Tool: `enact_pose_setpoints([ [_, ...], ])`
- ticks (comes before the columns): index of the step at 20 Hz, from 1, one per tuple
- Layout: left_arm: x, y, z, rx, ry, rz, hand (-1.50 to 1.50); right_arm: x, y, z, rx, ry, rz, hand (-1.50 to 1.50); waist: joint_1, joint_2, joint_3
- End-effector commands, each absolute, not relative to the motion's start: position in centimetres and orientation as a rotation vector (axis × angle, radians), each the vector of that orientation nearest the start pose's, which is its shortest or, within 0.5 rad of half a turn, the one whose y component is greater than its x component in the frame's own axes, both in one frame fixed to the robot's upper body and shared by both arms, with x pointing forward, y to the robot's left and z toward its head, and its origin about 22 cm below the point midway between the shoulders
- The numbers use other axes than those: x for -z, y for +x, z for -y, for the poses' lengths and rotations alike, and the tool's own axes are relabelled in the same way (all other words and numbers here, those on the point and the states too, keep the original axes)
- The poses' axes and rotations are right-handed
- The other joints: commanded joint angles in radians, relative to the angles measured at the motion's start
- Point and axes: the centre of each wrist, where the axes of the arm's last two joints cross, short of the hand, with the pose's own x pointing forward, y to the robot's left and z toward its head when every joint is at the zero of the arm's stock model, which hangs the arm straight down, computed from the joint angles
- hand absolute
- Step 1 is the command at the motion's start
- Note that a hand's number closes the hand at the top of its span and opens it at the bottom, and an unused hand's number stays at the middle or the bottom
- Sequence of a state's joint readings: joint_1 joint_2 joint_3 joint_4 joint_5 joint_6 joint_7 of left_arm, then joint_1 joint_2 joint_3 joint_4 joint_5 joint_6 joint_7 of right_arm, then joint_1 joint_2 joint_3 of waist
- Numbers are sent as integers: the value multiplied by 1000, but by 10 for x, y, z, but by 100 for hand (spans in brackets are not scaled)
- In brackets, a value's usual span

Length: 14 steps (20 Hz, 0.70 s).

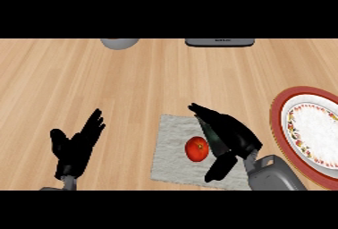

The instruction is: Pick the tomato from the placemat and place it in the plate

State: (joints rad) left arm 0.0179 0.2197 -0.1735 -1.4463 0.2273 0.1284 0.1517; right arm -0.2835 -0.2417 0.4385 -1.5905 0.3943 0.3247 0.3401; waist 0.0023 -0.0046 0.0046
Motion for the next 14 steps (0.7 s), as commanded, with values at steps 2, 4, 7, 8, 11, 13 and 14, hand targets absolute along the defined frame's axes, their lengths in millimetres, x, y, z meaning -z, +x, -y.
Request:
enact_pose_setpoints([
  [2, 25, 239, -243, 9, 9, 1187, 0, -49, 272, 132, -1197, -258, 1296, -150, 0, 5, -5],
  [4, 35, 233, -252, -6, 6, 1202, 0, -59, 264, 135, -1179, -244, 1297, -150, -2, 4, -5],
  [7, 37, 237, -246, 5, 12, 1181, 0, -42, 290, 140, -1203, -248, 1287, -150, 1, 5, -5],
  [8, 36, 237, -241, 15, -7, 1178, 0, -34, 270, 123, -1230, -239, 1262, -150, 0, 5, -5],
  [11, 39, 224, -229, -1, 6, 1195, 0, -24, 284, 131, -1237, -220, 1252, -150, 2, 5, -5],
  [13, 24, 244, -245, 0, 3, 1167, 0, -20, 279, 115, -1259, -216, 1232, -150, 1, 5, -5],
  [14, 21, 234, -231, -5, 9, 1190, 0, -25, 282, 139, -1244, -229, 1229, -150, 0, 4, -5],
])
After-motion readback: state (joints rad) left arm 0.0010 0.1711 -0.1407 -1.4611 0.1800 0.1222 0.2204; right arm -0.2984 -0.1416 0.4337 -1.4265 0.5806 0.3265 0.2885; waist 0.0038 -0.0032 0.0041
